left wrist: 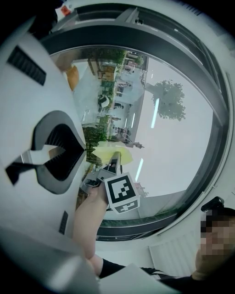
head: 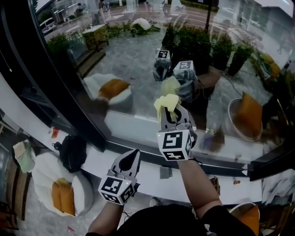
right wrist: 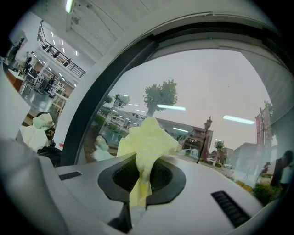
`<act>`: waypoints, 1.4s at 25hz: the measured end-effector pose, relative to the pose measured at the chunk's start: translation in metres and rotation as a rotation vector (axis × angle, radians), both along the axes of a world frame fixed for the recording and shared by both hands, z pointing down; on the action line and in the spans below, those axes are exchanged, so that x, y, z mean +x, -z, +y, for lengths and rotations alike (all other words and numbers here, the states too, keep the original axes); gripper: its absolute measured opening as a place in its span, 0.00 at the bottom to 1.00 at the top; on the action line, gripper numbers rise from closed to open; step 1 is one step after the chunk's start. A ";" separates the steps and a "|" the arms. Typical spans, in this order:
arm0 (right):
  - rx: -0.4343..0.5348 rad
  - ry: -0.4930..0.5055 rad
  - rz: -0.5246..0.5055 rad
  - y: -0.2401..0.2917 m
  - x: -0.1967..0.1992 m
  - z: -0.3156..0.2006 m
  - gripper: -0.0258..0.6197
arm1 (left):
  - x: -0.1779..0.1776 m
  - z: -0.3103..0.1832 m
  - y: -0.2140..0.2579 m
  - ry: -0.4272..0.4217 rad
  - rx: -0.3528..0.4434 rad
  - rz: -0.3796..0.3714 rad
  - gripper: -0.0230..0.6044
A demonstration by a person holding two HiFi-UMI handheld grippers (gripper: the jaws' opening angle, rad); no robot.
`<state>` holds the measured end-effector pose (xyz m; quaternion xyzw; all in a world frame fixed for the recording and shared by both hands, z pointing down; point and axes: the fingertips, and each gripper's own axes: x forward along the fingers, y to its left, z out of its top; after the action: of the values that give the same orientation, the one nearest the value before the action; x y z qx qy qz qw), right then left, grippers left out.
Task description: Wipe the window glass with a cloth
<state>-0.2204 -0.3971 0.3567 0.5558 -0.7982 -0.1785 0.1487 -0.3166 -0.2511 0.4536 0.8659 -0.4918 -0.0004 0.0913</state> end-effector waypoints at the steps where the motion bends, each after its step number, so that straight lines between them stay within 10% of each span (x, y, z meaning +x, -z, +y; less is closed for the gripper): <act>1: -0.004 0.003 -0.001 -0.001 -0.001 0.000 0.11 | 0.000 0.000 0.000 -0.001 0.000 0.000 0.05; 35: 0.130 0.005 0.036 0.074 0.001 0.011 0.11 | 0.028 -0.021 0.047 -0.074 0.097 0.025 0.05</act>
<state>-0.2191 -0.3862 0.2827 0.5590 -0.7835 -0.2403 0.1264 -0.2889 -0.2716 0.4070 0.8868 -0.4577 -0.0317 0.0551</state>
